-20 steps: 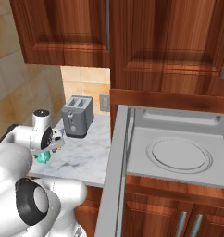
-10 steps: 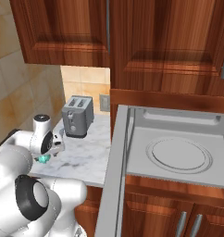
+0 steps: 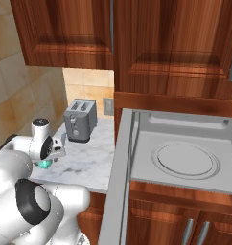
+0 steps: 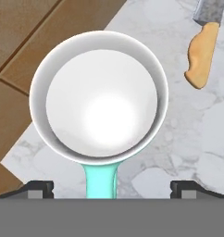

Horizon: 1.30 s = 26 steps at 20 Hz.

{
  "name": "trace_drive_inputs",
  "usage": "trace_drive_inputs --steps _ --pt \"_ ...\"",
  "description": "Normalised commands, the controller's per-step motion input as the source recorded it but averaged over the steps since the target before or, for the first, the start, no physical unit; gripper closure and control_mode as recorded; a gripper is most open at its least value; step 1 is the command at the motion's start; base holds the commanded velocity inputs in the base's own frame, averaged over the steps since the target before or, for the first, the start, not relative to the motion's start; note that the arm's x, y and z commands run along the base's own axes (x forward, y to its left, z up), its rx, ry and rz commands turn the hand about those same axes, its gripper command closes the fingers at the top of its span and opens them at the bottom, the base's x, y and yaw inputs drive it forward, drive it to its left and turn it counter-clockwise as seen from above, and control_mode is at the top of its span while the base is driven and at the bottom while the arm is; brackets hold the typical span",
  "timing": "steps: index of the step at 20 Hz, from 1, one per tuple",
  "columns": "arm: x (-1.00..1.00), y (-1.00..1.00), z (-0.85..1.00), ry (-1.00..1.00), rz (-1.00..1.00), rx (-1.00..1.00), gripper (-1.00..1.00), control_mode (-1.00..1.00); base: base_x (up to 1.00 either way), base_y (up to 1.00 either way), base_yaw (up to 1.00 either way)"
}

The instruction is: Pick the mug from the counter and place it inside the microwave. Then close the microwave.

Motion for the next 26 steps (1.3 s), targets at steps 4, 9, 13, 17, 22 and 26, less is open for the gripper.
trace_drive_inputs --steps 4,9,13,17,22,26 --pt "0.0 0.0 0.0 0.0 0.0 0.0 -1.0 -1.0 0.0 0.0 0.0" --pt "-0.02 0.1 0.0 0.0 0.0 0.0 -1.0 -1.0 0.0 0.0 0.0" --pt "0.0 0.05 0.0 0.0 0.0 0.0 -1.0 -1.0 0.0 0.0 0.0" --pt "0.0 0.0 0.0 0.0 0.0 0.0 -1.0 -1.0 0.0 0.0 0.0" --pt "0.0 0.0 0.0 0.0 0.0 0.0 1.0 -1.0 0.0 0.0 0.0" --pt "0.0 0.0 0.0 0.0 0.0 0.0 1.0 -1.0 0.0 0.0 0.0"
